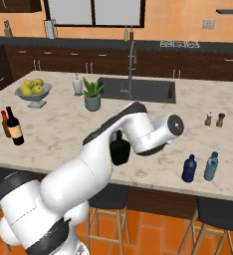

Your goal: Move the plastic bottles in the middle to the plastics group, and the glass bottles in the middle to the glass group.

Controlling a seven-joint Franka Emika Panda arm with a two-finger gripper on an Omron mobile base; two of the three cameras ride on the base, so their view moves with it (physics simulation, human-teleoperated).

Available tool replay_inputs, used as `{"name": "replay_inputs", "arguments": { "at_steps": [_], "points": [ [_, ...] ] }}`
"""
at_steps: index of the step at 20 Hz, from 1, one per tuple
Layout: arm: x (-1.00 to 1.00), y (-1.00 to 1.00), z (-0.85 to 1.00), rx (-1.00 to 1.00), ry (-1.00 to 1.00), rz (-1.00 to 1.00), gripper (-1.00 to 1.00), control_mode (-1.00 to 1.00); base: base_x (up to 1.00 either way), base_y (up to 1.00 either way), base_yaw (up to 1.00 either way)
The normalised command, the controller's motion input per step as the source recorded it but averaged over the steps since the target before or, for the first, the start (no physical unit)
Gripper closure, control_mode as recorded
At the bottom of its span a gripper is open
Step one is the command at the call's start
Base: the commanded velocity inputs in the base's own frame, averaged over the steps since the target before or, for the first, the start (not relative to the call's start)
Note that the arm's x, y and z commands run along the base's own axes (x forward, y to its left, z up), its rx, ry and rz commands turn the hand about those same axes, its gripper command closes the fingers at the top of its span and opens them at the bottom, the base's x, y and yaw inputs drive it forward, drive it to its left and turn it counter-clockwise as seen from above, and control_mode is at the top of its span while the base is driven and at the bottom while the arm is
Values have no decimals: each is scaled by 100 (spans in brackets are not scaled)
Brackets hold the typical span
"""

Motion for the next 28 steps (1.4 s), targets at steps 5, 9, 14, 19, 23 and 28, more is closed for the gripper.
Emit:
{"name": "replay_inputs", "arguments": {
  "at_steps": [5,9,14,19,23,28],
  "points": [
    [-1,42,0,1,-15,9,-100,-100,0,0,0],
    [-13,46,-37,-10,-32,5,-100,-100,0,0,0],
    [1,28,-65,-7,-20,18,-100,-100,0,0,0],
    [8,25,-4,-8,-2,8,-100,-100,0,0,0],
    [1,-3,23,-1,-4,1,-100,-100,0,0,0],
    [25,-9,-5,0,0,3,-100,-100,0,0,0]
  ]
}}
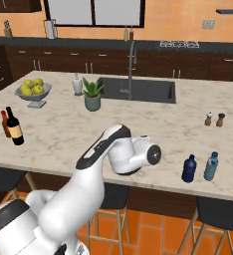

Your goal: Move the plastic bottles in the middle to the plastics group, and the glass bottles in the middle to the glass group.

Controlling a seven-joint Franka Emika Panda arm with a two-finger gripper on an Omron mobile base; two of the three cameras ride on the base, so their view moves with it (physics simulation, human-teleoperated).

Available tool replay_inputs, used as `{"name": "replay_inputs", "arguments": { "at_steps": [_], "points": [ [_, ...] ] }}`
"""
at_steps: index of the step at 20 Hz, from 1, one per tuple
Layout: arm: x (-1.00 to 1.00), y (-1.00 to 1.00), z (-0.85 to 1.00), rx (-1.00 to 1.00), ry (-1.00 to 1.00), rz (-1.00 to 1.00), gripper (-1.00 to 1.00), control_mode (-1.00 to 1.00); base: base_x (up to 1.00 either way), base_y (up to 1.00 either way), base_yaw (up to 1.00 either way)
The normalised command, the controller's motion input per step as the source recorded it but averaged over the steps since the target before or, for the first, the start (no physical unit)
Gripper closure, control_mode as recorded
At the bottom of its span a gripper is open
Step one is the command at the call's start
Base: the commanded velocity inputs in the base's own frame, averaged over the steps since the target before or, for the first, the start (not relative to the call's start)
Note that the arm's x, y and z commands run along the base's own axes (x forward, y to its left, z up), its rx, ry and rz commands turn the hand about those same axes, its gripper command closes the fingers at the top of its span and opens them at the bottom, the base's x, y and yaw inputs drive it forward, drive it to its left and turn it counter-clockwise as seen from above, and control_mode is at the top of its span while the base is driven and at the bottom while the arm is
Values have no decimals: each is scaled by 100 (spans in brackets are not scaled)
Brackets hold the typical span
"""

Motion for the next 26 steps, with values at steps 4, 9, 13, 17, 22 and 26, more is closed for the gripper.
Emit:
{"name": "replay_inputs", "arguments": {
  "at_steps": [4,9,13,17,22,26],
  "points": [
    [13,-13,0,0,0,23,-100,-100,0,0,0],
    [0,-36,-9,0,-1,27,-100,-100,0,0,0],
    [26,0,-1,0,-1,5,-100,-100,0,0,0],
    [15,0,0,0,-6,0,-100,-100,0,0,0],
    [15,2,-12,0,-7,0,-100,-100,0,0,0],
    [3,3,-13,0,-4,0,-100,-100,0,0,0]
  ]
}}
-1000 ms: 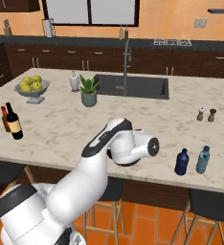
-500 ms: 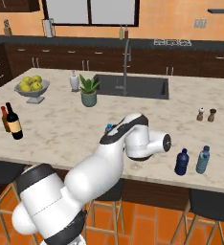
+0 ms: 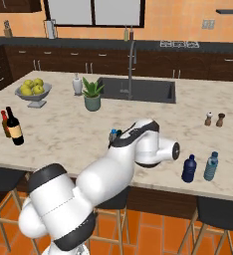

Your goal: Move the plastic bottles in the middle to the plastics group, and the glass bottles in the middle to the glass group.

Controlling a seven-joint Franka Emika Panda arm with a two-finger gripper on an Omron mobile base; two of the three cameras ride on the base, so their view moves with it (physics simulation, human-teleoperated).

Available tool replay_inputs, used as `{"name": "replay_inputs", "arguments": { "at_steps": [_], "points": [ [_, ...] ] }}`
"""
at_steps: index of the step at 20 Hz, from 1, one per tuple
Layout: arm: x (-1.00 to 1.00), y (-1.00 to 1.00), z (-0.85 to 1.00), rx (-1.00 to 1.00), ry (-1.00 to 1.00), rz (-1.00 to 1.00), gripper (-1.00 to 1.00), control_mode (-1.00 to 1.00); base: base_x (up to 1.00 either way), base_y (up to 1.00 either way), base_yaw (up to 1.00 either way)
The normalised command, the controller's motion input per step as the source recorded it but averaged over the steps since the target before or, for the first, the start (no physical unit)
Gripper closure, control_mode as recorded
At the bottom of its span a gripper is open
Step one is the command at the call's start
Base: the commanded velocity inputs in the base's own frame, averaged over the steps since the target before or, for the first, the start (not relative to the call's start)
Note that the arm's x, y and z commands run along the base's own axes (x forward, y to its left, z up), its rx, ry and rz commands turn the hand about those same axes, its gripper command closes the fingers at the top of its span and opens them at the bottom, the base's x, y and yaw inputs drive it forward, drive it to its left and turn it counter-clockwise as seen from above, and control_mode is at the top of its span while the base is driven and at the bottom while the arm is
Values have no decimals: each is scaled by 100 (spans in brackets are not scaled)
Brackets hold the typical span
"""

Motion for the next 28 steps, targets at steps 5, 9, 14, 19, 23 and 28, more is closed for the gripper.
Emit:
{"name": "replay_inputs", "arguments": {
  "at_steps": [5,9,14,19,23,28],
  "points": [
    [27,14,-4,-2,0,0,-100,-100,0,0,0],
    [43,10,-9,-1,0,0,-100,-100,0,0,0],
    [23,2,-6,-2,0,0,-100,-100,0,0,0],
    [6,0,-25,0,1,0,-100,-100,0,0,0],
    [-12,1,0,0,0,1,-100,-100,0,0,0],
    [5,1,-2,0,0,0,-100,-100,0,0,0]
  ]
}}
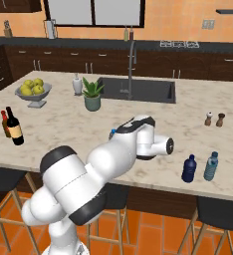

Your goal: Move the plastic bottles in the middle to the plastics group, and the glass bottles in the middle to the glass group.

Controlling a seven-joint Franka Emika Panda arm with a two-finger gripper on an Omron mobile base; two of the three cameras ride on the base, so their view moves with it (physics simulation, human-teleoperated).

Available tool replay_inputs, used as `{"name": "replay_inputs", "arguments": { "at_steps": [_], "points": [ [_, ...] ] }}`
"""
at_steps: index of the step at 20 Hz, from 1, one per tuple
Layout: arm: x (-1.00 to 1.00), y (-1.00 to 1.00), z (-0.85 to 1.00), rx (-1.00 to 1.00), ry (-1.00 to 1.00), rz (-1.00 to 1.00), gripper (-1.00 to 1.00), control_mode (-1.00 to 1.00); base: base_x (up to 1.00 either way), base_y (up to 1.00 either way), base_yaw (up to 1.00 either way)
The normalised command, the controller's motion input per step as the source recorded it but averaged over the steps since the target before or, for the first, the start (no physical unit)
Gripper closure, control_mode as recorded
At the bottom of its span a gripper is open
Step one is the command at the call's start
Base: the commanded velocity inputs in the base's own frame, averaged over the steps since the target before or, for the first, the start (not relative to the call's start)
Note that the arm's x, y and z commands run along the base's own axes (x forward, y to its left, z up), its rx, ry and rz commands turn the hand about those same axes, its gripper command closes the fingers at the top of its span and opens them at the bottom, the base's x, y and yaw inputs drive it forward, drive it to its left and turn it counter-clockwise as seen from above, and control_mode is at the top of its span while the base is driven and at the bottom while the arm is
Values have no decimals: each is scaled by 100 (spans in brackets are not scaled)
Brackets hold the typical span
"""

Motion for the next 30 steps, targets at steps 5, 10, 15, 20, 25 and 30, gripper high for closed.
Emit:
{"name": "replay_inputs", "arguments": {
  "at_steps": [5,10,15,20,25,30],
  "points": [
    [0,14,0,0,0,0,-100,-100,0,0,0],
    [2,24,-1,0,0,0,-100,-100,0,0,0],
    [4,21,-4,-1,0,0,-100,-100,0,0,0],
    [16,0,0,-3,0,0,-100,-100,0,0,0],
    [18,0,-2,-1,0,-1,-100,-100,0,0,0],
    [1,0,0,0,0,0,-100,-100,0,0,0]
  ]
}}
